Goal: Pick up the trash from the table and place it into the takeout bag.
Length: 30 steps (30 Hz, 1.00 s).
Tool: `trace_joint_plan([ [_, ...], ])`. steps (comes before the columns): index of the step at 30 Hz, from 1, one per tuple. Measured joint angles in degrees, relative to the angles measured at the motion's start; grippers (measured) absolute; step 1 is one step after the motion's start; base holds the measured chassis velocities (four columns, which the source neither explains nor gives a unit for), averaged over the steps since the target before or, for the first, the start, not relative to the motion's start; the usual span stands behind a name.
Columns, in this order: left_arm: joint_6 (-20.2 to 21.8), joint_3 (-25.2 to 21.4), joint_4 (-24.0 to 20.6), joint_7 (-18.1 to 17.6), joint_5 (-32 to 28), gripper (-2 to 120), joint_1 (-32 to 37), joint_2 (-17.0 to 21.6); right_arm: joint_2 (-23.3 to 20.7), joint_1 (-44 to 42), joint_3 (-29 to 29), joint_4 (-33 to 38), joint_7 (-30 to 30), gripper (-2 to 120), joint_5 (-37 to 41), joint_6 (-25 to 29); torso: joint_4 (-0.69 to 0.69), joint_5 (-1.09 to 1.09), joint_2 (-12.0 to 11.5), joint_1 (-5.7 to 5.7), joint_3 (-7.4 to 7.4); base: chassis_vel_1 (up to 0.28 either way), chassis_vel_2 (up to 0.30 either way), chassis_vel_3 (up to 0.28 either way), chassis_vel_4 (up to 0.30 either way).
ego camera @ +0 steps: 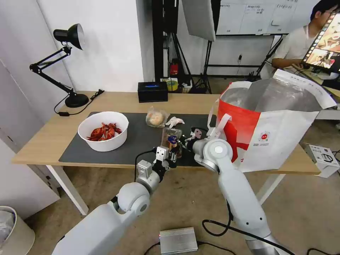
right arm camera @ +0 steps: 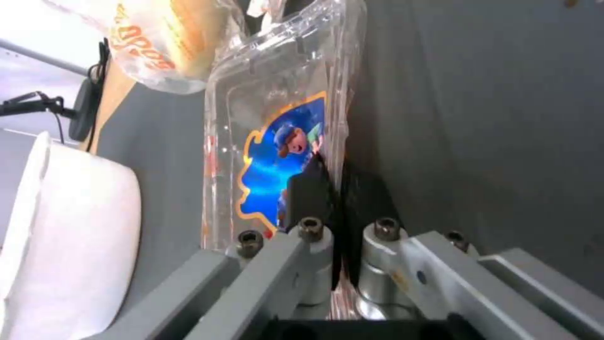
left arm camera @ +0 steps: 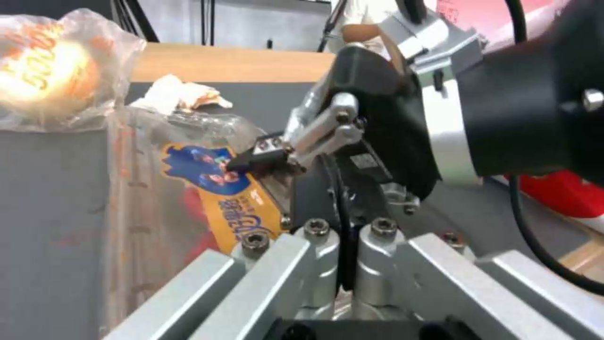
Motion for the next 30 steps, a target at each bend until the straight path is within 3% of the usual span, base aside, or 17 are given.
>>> trace_joint_plan([
  [5, 0.15, -2.06, -0.56, -0.03, 0.0, 0, 1.35, 0.5, 0.1, -0.27, 0.22, 0.02, -0.01, 0, -0.06, 0.01, 0.0, -0.01, 0.0, 0.0, 0.0, 0.0, 0.0, 0.0, 0.0],
  [13, 0.11, -9.14, -3.42, 1.79, -0.03, 0, 6.41, 3.64, 0.13, -0.86, 0.58, 0.24, -0.09, 0, -0.19, 0.02, 0.01, 0.0, 0.0, 0.0, 0.0, 0.0, 0.0, 0.0, 0.0],
  [16, 0.02, -13.29, -5.17, 2.76, 0.05, 0, 9.97, 4.99, 0.03, -0.87, 0.63, 0.36, -0.2, 0, -0.2, 0.02, 0.0, 0.0, 0.0, 0.0, 0.0, 0.0, 0.0, 0.0, 0.0],
  [26, -0.21, -20.49, -9.34, 4.4, 1.41, 1, 19.46, 6.06, -0.05, -0.96, 0.55, 1.44, -1.38, 0, -0.4, 0.23, -0.01, 0.0, 0.0, 0.0, 0.01, 0.0, 0.0, 0.0, 0.0],
  [29, -0.12, -21.59, -10.15, 4.46, 1.41, 7, 20.94, 5.94, -0.19, -0.95, 0.54, 1.93, -2.28, 0, -0.54, 0.41, -0.01, 0.0, 0.0, 0.0, 0.01, 0.0, 0.0, 0.0, 0.0],
  [30, -0.06, -22.4, -10.75, 4.47, 1.41, 15, 21.81, 5.82, -0.38, -0.83, 0.54, 2.53, -3.12, 0, -0.71, 0.71, -0.01, 0.0, 0.0, 0.0, 0.01, 0.0, 0.0, 0.0, 0.0],
])
